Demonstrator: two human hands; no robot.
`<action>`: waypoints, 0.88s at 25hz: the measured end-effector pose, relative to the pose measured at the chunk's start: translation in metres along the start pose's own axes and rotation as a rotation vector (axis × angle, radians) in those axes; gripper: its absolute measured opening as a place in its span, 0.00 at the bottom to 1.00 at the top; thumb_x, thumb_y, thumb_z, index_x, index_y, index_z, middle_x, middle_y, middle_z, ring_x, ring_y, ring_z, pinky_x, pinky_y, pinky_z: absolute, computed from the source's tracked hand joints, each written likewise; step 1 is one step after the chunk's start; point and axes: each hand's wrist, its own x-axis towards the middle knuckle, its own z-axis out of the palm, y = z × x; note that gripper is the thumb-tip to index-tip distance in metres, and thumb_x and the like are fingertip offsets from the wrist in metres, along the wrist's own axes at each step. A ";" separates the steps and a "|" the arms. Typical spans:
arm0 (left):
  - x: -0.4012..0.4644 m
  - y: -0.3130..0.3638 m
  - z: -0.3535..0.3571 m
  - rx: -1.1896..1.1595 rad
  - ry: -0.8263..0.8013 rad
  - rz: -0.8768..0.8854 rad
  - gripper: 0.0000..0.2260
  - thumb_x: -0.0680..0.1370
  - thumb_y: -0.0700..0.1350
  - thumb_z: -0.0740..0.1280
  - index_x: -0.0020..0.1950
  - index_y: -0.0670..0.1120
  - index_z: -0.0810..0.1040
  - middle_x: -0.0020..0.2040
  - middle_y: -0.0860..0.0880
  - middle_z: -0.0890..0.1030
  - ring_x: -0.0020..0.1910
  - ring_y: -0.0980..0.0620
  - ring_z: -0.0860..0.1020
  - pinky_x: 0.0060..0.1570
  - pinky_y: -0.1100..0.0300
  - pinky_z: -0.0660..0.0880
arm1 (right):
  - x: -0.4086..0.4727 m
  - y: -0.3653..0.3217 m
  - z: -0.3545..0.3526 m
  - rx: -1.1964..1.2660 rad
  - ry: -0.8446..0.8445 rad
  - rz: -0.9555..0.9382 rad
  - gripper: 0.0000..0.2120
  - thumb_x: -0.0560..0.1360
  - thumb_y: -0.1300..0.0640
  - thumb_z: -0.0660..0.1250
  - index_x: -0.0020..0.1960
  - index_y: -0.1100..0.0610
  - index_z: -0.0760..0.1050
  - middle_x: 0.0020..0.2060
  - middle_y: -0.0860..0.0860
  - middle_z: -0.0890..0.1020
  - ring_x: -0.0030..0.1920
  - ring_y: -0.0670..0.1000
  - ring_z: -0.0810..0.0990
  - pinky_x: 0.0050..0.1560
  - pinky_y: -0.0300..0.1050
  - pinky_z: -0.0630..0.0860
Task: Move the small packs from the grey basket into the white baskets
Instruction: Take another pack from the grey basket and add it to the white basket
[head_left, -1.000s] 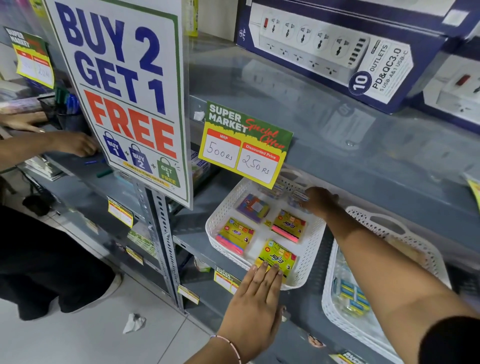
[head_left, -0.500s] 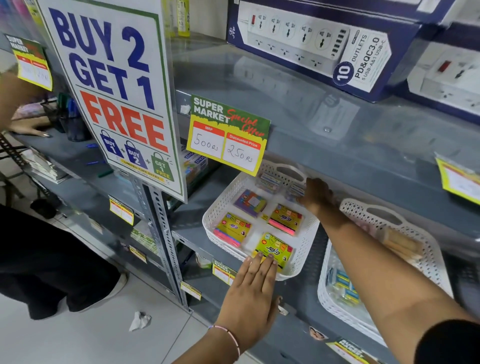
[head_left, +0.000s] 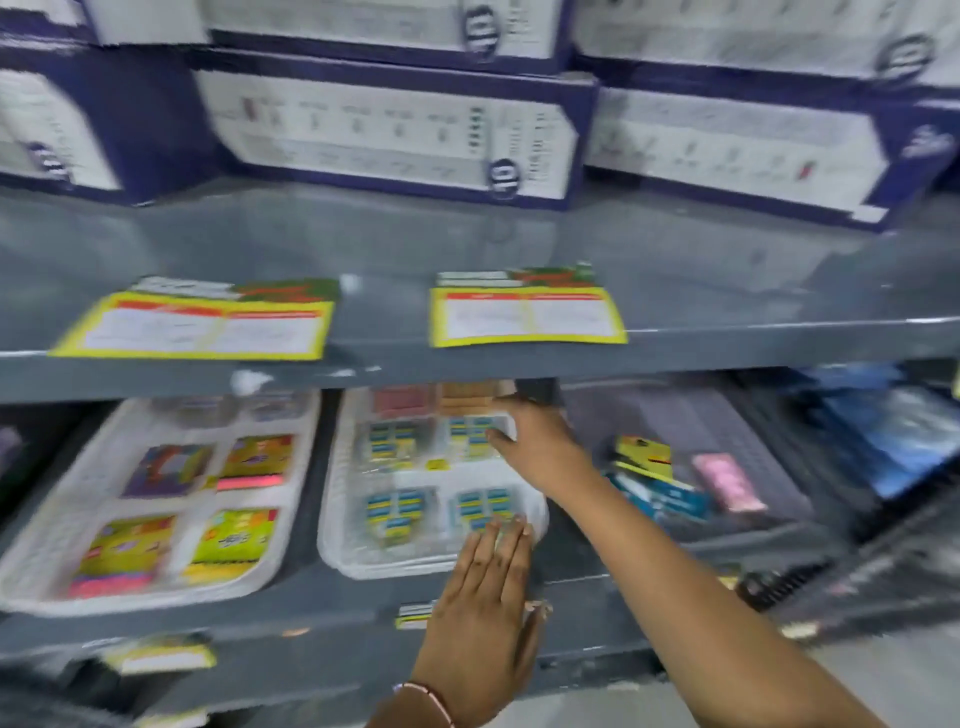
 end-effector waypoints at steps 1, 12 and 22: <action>0.013 0.021 0.009 -0.007 -0.011 0.049 0.30 0.80 0.55 0.58 0.76 0.38 0.62 0.77 0.44 0.60 0.76 0.43 0.56 0.71 0.48 0.56 | -0.015 0.034 -0.017 -0.010 0.039 0.069 0.17 0.72 0.54 0.69 0.61 0.54 0.78 0.58 0.55 0.82 0.58 0.57 0.79 0.59 0.45 0.74; 0.089 0.154 0.077 0.060 -0.149 0.090 0.31 0.78 0.57 0.60 0.76 0.41 0.63 0.76 0.47 0.63 0.74 0.46 0.62 0.70 0.50 0.55 | -0.094 0.245 -0.100 -0.224 0.001 0.647 0.16 0.70 0.48 0.72 0.51 0.58 0.77 0.49 0.58 0.84 0.51 0.59 0.82 0.49 0.48 0.79; 0.083 0.156 0.065 0.112 -0.131 0.014 0.30 0.79 0.56 0.58 0.77 0.41 0.60 0.77 0.46 0.61 0.75 0.47 0.59 0.69 0.44 0.62 | -0.094 0.242 -0.102 -0.207 0.097 0.710 0.28 0.66 0.51 0.75 0.56 0.58 0.63 0.51 0.61 0.81 0.51 0.62 0.81 0.43 0.50 0.75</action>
